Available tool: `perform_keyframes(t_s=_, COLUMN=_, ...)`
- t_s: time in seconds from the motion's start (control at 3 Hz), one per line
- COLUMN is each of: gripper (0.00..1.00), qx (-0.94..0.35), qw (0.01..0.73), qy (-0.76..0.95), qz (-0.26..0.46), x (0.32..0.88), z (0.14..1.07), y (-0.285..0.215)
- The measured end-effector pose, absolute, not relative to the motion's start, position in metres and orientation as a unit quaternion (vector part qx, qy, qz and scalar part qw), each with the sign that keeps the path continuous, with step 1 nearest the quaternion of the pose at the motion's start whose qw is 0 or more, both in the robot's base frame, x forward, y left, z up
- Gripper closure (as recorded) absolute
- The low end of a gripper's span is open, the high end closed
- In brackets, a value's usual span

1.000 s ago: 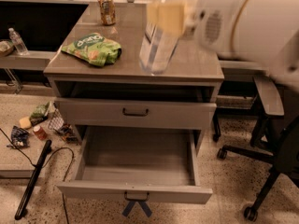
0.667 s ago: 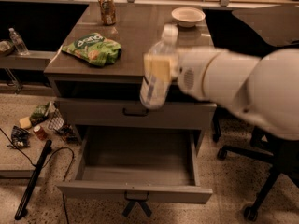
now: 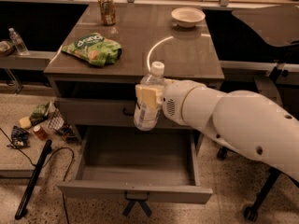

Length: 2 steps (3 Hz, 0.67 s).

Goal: Place blue plastic bottle into middle drawer

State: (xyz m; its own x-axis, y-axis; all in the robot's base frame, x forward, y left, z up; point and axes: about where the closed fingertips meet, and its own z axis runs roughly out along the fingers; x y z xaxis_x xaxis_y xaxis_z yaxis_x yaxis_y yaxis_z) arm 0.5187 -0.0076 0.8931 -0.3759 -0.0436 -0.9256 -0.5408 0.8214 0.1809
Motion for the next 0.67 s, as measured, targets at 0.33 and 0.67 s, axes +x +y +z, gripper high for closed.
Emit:
perform_keyframes(t_s=0.33, gripper=1.00, qx=-0.170, qw=0.507, qy=0.807, qz=0.250, x=0.512, z=0.822, y=0.009)
perform_keyframes(t_s=0.67, gripper=1.00, qx=-0.158, qw=0.451, qy=0.839, qz=0.262, x=0.487, z=0.682, y=0.033)
